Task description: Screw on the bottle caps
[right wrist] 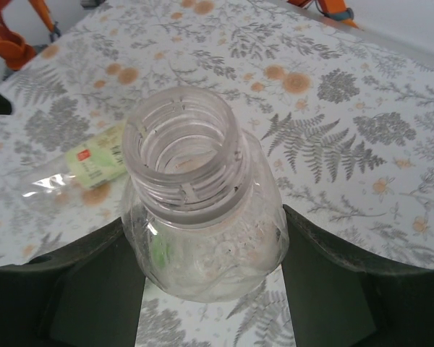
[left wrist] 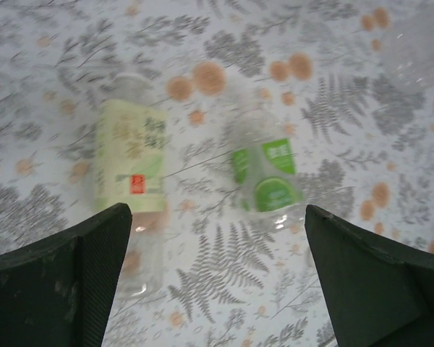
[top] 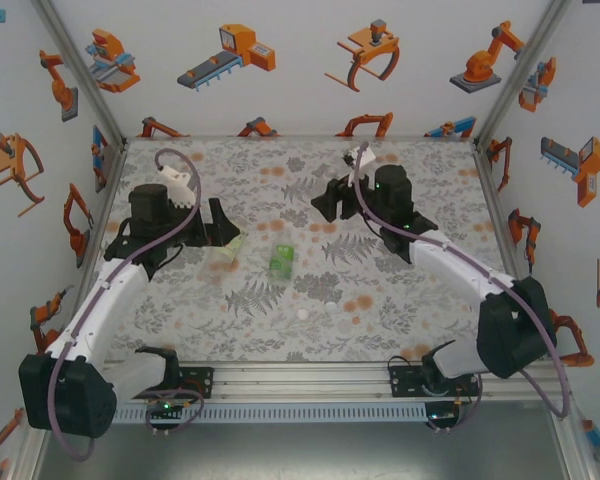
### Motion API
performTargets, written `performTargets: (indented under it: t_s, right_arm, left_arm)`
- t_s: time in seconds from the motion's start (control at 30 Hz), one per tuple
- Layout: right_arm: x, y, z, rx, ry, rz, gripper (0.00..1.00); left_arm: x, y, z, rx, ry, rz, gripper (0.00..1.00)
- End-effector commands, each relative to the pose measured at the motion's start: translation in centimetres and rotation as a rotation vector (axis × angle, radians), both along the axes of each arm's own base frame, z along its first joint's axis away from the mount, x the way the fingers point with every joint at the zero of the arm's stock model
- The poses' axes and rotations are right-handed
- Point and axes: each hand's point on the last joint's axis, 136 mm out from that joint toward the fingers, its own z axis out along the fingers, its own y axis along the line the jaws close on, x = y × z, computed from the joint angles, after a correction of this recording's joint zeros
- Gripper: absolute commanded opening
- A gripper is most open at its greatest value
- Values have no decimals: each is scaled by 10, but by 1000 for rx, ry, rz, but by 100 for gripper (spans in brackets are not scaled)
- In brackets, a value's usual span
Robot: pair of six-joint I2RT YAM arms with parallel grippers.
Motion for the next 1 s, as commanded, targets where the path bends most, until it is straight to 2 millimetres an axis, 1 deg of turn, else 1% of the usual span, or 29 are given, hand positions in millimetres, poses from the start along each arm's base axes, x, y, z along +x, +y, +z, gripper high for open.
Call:
performTargets:
  t_s: [0.0,0.1,0.17,0.27,0.4,0.53,0.57,0.7,0.83,0.93,0.97]
  right_arm:
    - [-28,-2,10,58,110,18,28]
    - [-47,-2,29,93,123,56,26]
    - [-59,0,40,109,130,87,26]
    - [-77,7,53,125,134,162,25]
    - [-95,14,68,146,125,213,24]
    - [-110,21,90,200,88,257,23]
    - [-114,23,96,212,80,270,23]
    - [-129,32,112,236,53,342,23]
    - [-138,42,124,260,51,377,23]
    - [-145,50,134,289,43,405,23]
    - [-148,52,136,293,38,414,23]
  left_arm:
    - [-2,-29,57,-182,-134,-101,98]
    - [-16,-56,84,-268,-262,-223,100]
    - [-32,-74,102,-288,-370,-315,100]
    - [-56,-95,115,-291,-463,-441,100]
    - [-85,-119,123,-307,-530,-588,99]
    - [-110,-139,128,-328,-579,-704,98]
    - [-113,-142,127,-330,-583,-722,97]
    - [-117,-152,121,-344,-577,-755,97]
    - [-126,-164,128,-380,-589,-822,97]
    - [-130,-170,132,-397,-591,-857,99]
    - [-132,-172,134,-404,-593,-866,98]
